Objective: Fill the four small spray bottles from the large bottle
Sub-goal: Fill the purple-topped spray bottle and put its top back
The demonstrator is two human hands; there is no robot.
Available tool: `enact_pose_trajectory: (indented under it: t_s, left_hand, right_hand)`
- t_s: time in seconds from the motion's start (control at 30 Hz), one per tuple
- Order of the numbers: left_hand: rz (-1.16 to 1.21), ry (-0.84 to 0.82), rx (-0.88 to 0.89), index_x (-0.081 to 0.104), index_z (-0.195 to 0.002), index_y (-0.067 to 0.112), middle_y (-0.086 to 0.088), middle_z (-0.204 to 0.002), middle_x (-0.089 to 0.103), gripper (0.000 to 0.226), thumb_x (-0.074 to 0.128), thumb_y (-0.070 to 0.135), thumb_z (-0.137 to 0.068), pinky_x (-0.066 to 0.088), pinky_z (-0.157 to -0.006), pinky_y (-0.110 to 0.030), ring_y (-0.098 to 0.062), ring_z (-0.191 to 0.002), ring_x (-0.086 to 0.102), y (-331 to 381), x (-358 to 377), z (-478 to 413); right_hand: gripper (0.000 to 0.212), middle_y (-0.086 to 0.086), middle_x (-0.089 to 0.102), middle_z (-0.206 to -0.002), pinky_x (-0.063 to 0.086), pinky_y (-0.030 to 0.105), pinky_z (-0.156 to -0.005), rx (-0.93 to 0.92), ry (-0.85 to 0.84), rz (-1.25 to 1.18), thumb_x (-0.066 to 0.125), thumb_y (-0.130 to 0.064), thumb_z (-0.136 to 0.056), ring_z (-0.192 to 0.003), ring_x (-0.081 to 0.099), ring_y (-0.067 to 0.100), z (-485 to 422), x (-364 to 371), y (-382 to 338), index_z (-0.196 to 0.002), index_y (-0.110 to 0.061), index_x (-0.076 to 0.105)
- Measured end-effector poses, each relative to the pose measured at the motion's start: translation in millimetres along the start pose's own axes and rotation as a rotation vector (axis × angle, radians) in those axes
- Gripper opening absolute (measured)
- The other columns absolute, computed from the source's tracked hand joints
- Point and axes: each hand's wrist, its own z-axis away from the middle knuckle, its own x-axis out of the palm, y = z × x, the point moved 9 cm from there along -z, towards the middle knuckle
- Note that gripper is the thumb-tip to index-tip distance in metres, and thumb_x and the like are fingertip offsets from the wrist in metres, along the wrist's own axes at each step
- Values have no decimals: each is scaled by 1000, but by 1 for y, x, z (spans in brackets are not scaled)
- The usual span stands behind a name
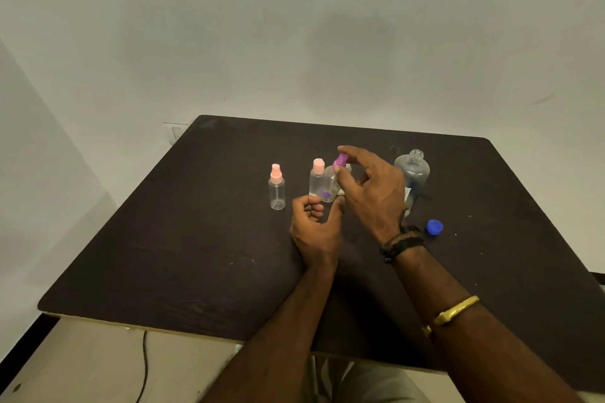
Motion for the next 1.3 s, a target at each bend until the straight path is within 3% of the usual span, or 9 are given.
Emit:
enact_pose_trajectory:
  t_s: [0.1, 0.23, 0.4, 0.53, 0.7, 0.87, 1.07, 1.2, 1.3]
  left_hand:
    - [-11, -42, 56, 62, -107, 23, 4, -96, 65, 48, 88, 39, -70, 57, -78, -32, -13, -86, 62, 4, 3, 1]
    - [-94, -128, 179, 66, -120, 20, 4, -112, 66, 62, 73, 54, -68, 54, -84, -23, -6, -100, 63, 15, 12, 6]
    - [-152, -182, 192, 68, -119, 18, 1, -118, 67, 50, 73, 43, -77, 57, -95, -40, -15, -111, 64, 11, 20, 7]
    - [-132, -214, 186, 70, -114, 17, 4, -112, 69, 35, 84, 18, -81, 57, -89, -28, -5, -102, 65, 8, 23, 5]
    - [-139, -238, 221, 65, -108, 33, 15, -106, 66, 36, 83, 15, -83, 51, -85, -10, 4, -99, 64, 12, 25, 6]
    - [-165, -284, 245, 69, -114, 20, 16, -108, 64, 32, 79, 9, -85, 51, -86, -9, 11, -99, 61, 11, 31, 7]
    - [-203, -336, 308, 70, -111, 13, 6, -109, 68, 30, 80, 9, -83, 54, -89, -15, 5, -99, 63, 14, 36, 9]
    - [-191, -328, 327, 71, -109, 12, 7, -106, 68, 28, 78, 5, -83, 52, -86, -13, 3, -97, 64, 16, 35, 10]
    - [-188, -328, 324, 71, -109, 12, 10, -104, 66, 27, 77, 5, -83, 49, -85, -7, 11, -96, 61, 17, 35, 10]
  right_hand:
    - [34, 1, 74, -104, 58, 27, -66, 6, -16, 38, 71, -28, -92, -68, 60, 6, 10, -6, 8, -125, -20, 70]
    - [35, -1, 74, -105, 60, 34, -75, 44, -48, 59, 72, -29, -91, -81, 65, 11, 23, -6, 24, -126, -21, 70]
    - [35, 0, 73, -107, 57, 35, -85, 95, -64, 53, 70, -29, -92, -94, 65, 15, 40, -3, 31, -126, -22, 68]
    - [35, -2, 71, -113, 57, 39, -88, 135, -42, -16, 70, -26, -92, -100, 64, 12, 51, 1, 34, -127, -22, 67]
    - [33, -4, 70, -116, 58, 44, -88, 197, 49, -112, 70, -25, -92, -104, 65, 12, 65, 3, 44, -125, -23, 67]
    - [35, -4, 69, -115, 57, 43, -88, 246, 109, -140, 72, -30, -91, -105, 64, 12, 71, 5, 57, -124, -19, 68]
    - [39, -10, 69, -111, 58, 34, -87, 330, 135, -215, 81, -34, -84, -104, 66, 6, 71, 4, 68, -118, -21, 65]
    - [28, -15, 67, -99, 57, 39, -75, 351, 141, -176, 81, -42, -82, -90, 64, 8, 72, 4, 75, -101, -29, 65]
    - [20, -14, 65, -102, 55, 39, -77, 296, 139, -187, 76, -35, -87, -95, 62, 9, 70, 5, 70, -102, -26, 66]
